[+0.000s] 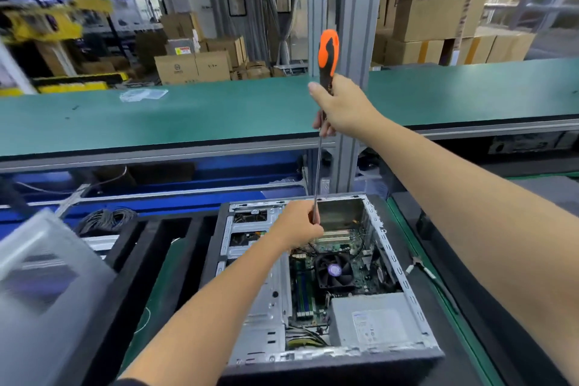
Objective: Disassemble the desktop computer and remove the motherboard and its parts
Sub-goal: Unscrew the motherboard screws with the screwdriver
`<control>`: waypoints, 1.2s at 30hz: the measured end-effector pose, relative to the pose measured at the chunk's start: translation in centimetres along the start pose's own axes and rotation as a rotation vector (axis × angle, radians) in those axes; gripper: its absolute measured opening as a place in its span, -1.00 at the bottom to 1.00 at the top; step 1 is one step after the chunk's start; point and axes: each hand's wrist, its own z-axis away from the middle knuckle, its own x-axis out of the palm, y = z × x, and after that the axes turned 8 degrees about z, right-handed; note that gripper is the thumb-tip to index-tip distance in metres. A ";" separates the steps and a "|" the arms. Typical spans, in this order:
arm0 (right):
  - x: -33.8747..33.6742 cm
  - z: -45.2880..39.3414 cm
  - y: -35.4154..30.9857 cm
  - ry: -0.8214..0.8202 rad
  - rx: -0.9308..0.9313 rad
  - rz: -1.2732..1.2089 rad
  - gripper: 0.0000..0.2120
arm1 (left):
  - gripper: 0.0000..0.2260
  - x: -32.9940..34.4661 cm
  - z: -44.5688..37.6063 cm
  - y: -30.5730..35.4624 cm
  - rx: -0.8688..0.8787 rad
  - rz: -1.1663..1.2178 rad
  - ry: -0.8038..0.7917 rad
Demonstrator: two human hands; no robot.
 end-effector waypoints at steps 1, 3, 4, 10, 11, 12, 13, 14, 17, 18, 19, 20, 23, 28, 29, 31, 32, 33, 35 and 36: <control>0.4 0.1 -0.6 0.025 0.006 -0.027 -0.81 | -0.94 -1.0 0.8 -0.4 -0.005 -0.014 0.045; 1.3 0.2 -1.7 0.053 0.029 -0.105 -0.82 | -0.87 -3.1 2.4 -1.4 -0.012 -0.041 0.135; 1.9 0.3 -2.2 0.059 0.047 -0.148 -0.81 | -0.84 -4.1 3.3 -1.9 -0.031 -0.055 0.186; 7.1 0.8 -3.8 0.085 0.093 -0.396 -0.82 | -0.90 -9.8 10.6 -6.6 -0.243 -0.145 0.419; 8.1 0.9 -4.2 0.058 0.087 -0.409 -0.82 | -0.92 -10.5 12.0 -7.5 -0.302 -0.141 0.412; 9.2 1.1 -4.6 0.013 0.075 -0.406 -0.81 | -0.95 -11.1 13.3 -8.6 -0.356 -0.133 0.392; 10.4 1.3 -5.1 -0.040 0.058 -0.390 -0.81 | -0.98 -11.5 14.5 -9.6 -0.400 -0.134 0.369; 11.5 1.4 -5.7 -0.087 0.036 -0.372 -0.80 | -0.99 -12.0 15.6 -10.4 -0.432 -0.147 0.348; 15.1 1.9 -8.1 -0.158 -0.032 -0.328 -0.82 | -0.90 -13.5 17.8 -12.9 -0.492 -0.183 0.295; 16.4 2.0 -8.9 -0.171 -0.045 -0.322 -0.83 | -0.87 -13.8 18.2 -13.6 -0.503 -0.177 0.265; 17.5 2.1 -9.6 -0.181 -0.056 -0.317 -0.84 | -0.85 -14.0 18.6 -14.3 -0.509 -0.172 0.216; 18.7 2.2 -10.3 -0.192 -0.068 -0.306 -0.83 | -0.84 -14.2 19.0 -15.0 -0.516 -0.182 0.144; 21.8 2.3 -11.8 -0.227 -0.094 -0.248 -0.80 | -0.82 -14.2 19.9 -17.2 -0.550 -0.228 -0.115; 25.4 2.0 -13.6 -0.303 -0.110 -0.149 -0.83 | -0.91 -14.0 20.8 -20.2 -0.615 -0.057 -0.379; 25.8 1.9 -13.8 -0.324 -0.107 -0.128 -0.85 | -0.94 -14.2 20.8 -20.5 -0.622 -0.030 -0.396; 26.3 1.7 -14.1 -0.358 -0.101 -0.085 -0.85 | -0.92 -14.8 20.6 -20.8 -0.614 0.013 -0.404; 26.3 1.7 -14.2 -0.365 -0.097 -0.068 -0.85 | -0.93 -15.1 20.3 -20.8 -0.591 0.013 -0.394; 26.3 1.6 -14.2 -0.369 -0.092 -0.054 -0.85 | -0.95 -15.4 20.1 -20.7 -0.556 0.003 -0.370; 26.1 1.4 -14.3 -0.377 -0.083 -0.028 -0.85 | -0.91 -16.2 19.4 -20.4 -0.476 -0.032 -0.283; 26.0 1.3 -14.3 -0.381 -0.082 -0.013 -0.86 | -0.88 -16.6 19.1 -20.0 -0.440 -0.041 -0.229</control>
